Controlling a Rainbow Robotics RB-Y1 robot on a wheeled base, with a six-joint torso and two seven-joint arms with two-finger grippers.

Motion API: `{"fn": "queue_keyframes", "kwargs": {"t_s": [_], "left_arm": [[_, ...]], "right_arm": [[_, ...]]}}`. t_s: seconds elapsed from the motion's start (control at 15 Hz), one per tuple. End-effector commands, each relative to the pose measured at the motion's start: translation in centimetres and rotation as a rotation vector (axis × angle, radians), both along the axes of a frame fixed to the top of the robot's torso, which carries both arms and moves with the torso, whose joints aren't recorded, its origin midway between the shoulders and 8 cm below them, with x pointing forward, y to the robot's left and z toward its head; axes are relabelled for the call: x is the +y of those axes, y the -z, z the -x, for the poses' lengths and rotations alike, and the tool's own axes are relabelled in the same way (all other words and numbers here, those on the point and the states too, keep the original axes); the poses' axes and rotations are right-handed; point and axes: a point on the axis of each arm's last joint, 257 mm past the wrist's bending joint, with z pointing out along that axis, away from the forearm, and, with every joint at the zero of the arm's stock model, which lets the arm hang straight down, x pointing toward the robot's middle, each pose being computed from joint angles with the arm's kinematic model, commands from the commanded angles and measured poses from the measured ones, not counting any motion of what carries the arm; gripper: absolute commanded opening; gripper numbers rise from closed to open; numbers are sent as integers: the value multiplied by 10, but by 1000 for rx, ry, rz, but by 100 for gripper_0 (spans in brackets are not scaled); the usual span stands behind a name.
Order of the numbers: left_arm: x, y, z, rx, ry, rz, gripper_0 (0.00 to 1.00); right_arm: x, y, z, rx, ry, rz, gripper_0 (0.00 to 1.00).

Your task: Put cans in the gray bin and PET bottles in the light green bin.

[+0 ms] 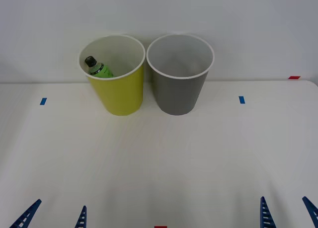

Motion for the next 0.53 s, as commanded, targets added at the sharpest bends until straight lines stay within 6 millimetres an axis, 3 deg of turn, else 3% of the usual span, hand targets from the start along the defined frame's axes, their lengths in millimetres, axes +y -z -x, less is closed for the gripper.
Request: {"fn": "queue_keyframes", "kwargs": {"t_s": [0.07,0.53], "left_arm": [[0,0,0,1,0,0,100],[0,0,0,1,0,0,100]], "right_arm": [[0,0,0,0,0,0,83],[0,0,0,0,0,0,84]]}}
